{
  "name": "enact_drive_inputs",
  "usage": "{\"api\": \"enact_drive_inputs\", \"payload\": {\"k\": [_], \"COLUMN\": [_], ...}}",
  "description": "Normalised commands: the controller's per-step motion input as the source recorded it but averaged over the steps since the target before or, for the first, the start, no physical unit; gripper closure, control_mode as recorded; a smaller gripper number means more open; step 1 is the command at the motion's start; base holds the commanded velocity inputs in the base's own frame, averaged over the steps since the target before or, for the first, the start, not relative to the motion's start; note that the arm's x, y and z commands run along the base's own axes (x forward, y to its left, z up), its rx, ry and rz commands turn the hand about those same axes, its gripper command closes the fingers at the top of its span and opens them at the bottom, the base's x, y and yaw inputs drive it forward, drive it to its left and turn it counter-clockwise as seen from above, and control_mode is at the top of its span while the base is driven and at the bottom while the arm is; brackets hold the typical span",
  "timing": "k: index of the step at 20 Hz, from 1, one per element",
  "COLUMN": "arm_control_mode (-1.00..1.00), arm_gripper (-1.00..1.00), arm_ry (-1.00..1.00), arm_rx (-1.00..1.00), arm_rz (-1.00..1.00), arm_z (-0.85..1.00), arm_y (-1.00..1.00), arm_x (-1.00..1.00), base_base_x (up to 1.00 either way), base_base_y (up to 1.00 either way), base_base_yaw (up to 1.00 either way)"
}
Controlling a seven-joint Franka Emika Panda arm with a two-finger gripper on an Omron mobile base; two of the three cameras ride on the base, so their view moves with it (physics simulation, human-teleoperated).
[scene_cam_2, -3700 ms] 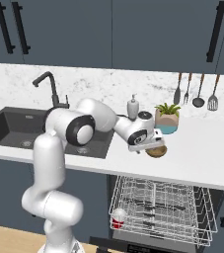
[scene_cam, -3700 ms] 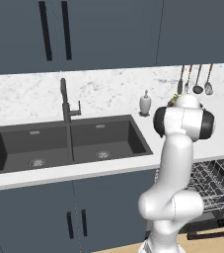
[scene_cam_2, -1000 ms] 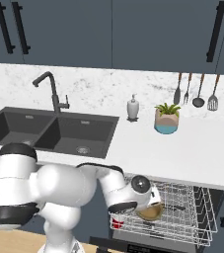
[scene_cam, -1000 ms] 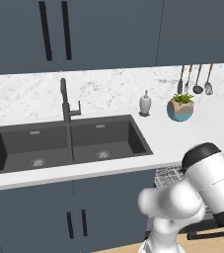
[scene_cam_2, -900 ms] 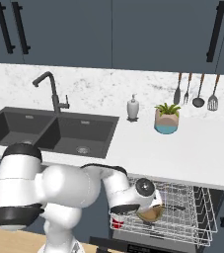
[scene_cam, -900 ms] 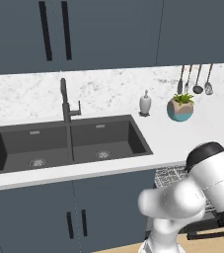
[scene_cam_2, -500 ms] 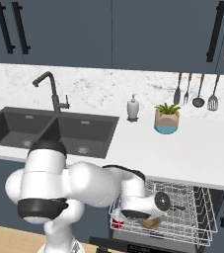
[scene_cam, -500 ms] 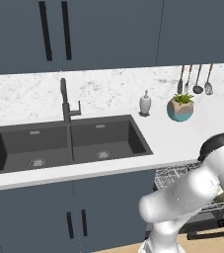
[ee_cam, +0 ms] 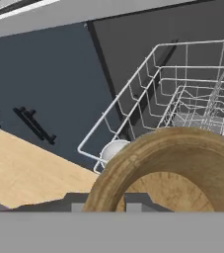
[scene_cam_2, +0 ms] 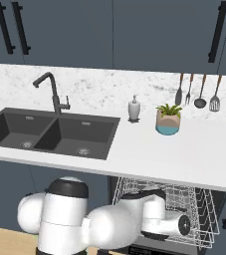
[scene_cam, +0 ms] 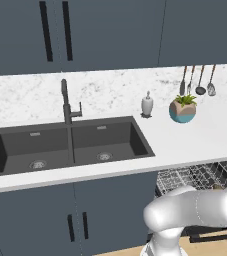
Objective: Pick up the cup and bowl from the counter, place them in the dishwasher, and close the dishwasher door.
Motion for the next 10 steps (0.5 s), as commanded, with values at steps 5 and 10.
{"api": "enact_drive_inputs", "payload": {"k": [5,10], "arm_control_mode": [-1.00,-1.00], "arm_gripper": [1.00,1.00], "arm_ry": [-0.08,-0.07], "arm_rx": [0.13,0.03], "arm_rz": [0.03,0.00], "arm_z": [-0.14,-0.06], "arm_y": [0.23,0.64], "arm_x": [0.24,0.24], "base_base_x": [0.00,0.00], "base_base_y": [0.00,0.00], "base_base_yaw": [0.00,0.00]}}
